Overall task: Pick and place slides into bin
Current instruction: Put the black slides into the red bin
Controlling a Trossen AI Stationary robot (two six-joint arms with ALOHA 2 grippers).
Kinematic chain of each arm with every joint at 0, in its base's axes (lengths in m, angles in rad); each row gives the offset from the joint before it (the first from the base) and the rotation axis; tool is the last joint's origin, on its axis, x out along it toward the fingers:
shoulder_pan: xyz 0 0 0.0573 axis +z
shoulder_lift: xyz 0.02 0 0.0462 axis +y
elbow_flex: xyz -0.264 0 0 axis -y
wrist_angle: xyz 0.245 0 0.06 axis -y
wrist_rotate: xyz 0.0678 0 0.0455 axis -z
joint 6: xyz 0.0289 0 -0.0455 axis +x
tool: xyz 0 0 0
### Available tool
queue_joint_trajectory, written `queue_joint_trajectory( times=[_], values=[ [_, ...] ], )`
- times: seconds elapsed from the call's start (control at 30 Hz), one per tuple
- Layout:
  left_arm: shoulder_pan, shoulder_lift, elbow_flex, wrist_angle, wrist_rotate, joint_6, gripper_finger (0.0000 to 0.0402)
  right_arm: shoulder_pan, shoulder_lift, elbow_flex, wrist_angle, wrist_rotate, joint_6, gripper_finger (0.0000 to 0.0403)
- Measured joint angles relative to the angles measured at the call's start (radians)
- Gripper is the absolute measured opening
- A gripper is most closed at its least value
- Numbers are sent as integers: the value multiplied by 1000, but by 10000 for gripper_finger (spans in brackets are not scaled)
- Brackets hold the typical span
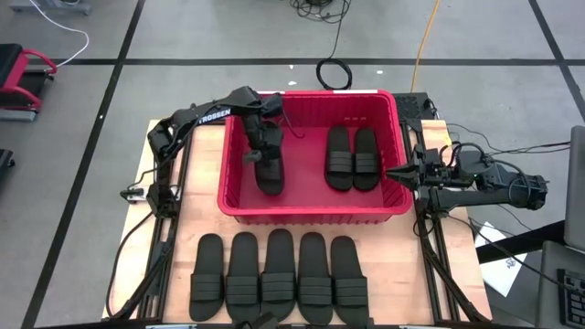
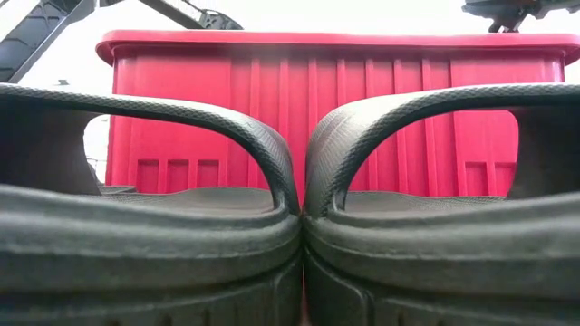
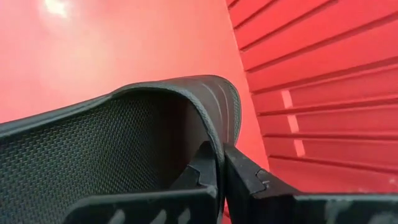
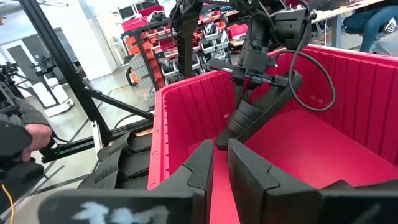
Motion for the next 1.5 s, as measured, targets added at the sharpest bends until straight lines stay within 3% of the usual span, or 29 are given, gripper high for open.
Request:
queue_joint_trajectory(
  times=[0.27,0.6,1.0,1.3,1.5],
  values=[
    [-27,0,-89,100,-108,25,0,0,0,0,0,2,20,41],
    [-11,-2,-177,259,-127,-13,0,0,0,0,5,48,54,41],
    [-5,-1,-230,309,-158,-28,5,0,0,0,54,47,70,41],
    [-3,-1,-230,320,-225,-146,82,0,0,0,54,47,69,41],
    [-2,-2,-220,287,-171,-188,163,0,0,0,53,47,68,41]
  ],
)
